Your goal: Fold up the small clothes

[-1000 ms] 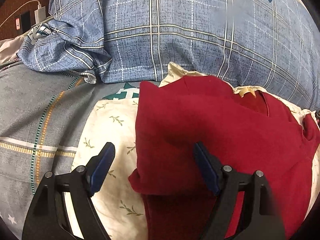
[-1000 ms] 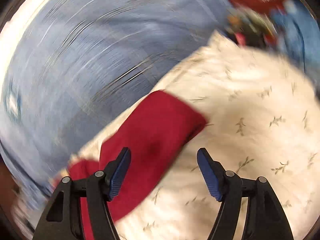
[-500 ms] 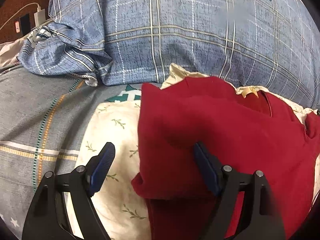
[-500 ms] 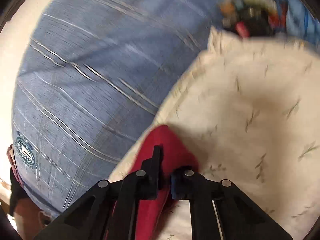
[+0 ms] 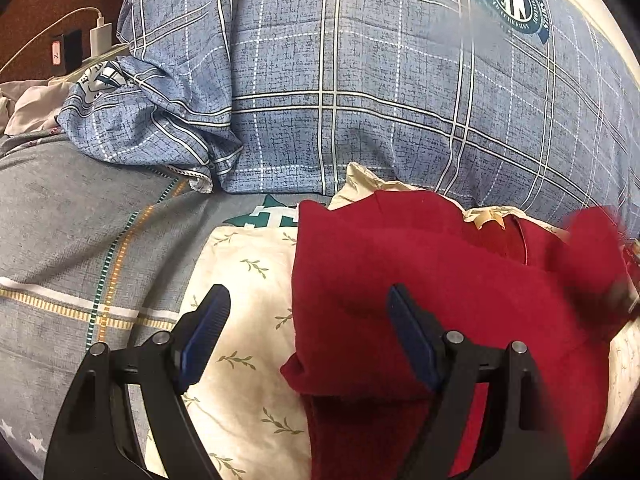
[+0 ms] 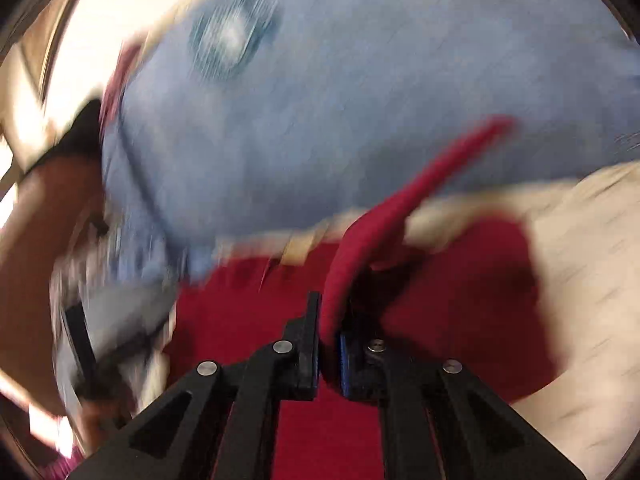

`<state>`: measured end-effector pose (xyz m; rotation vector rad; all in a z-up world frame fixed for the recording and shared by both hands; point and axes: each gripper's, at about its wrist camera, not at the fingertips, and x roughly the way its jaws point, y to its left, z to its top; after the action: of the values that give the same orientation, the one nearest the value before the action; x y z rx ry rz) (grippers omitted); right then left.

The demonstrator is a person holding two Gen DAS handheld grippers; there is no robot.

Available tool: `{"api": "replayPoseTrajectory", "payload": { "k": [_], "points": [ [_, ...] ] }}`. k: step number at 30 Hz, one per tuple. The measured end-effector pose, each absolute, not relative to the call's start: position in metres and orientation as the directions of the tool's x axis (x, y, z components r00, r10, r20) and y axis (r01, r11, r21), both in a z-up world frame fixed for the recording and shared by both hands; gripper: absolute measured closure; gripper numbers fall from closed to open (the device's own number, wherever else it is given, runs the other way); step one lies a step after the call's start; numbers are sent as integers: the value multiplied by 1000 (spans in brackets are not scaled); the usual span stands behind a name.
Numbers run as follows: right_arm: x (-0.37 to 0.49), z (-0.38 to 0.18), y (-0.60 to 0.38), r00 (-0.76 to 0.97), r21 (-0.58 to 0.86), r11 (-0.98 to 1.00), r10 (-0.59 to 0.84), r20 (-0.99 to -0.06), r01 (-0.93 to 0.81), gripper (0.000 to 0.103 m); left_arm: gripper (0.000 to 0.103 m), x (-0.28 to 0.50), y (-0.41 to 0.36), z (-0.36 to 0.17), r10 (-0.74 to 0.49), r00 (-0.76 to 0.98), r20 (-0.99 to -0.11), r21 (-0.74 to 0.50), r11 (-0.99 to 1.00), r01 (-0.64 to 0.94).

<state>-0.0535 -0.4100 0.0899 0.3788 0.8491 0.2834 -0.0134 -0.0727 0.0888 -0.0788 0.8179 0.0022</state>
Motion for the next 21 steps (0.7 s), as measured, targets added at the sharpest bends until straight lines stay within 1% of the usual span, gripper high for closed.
{"api": "replayPoseTrajectory", "payload": {
  "k": [1, 2, 3, 5, 6, 9, 12, 14, 16, 18, 21],
  "points": [
    [-54, 70, -386, 567, 398, 910, 391, -725, -119, 89, 23, -14, -73, 89, -30, 684, -729, -69, 997, -30],
    [-57, 62, -378, 540, 380, 916, 386, -748, -128, 80, 23, -15, -74, 89, -33, 685, -728, -69, 997, -26],
    [-63, 54, -371, 517, 360, 922, 378, -768, -138, 65, 23, -16, -75, 90, -34, 687, -726, -70, 997, -25],
    [-78, 56, -373, 552, 350, 925, 371, -747, -148, 53, 23, -16, -76, 92, -37, 690, -722, -73, 997, -23],
    [-82, 61, -377, 574, 342, 929, 358, -736, -141, 49, 23, -16, -76, 93, -41, 691, -721, -79, 997, -24],
    [-81, 78, -387, 631, 345, 929, 347, -694, -132, 44, 23, -15, -78, 92, -52, 691, -721, -94, 995, -22],
    [-64, 85, -386, 651, 343, 930, 343, -677, -134, 42, 23, -16, -79, 91, -70, 694, -717, -106, 994, -10],
    [-42, 75, -374, 628, 350, 925, 362, -689, -148, 42, 23, -15, -77, 92, -100, 691, -716, -140, 990, -2],
    [-18, 63, -365, 600, 367, 924, 356, -716, -110, 41, 23, -14, -74, 93, -126, 689, -714, -173, 985, 1],
    [-16, 60, -346, 598, 365, 916, 387, -702, -163, 41, 23, -14, -71, 96, -138, 698, -703, -187, 982, 6],
    [-40, 63, -304, 537, 283, 889, 445, -717, -359, 43, 23, -15, -69, 101, -154, 713, -685, -205, 979, 14]
  ]
}}
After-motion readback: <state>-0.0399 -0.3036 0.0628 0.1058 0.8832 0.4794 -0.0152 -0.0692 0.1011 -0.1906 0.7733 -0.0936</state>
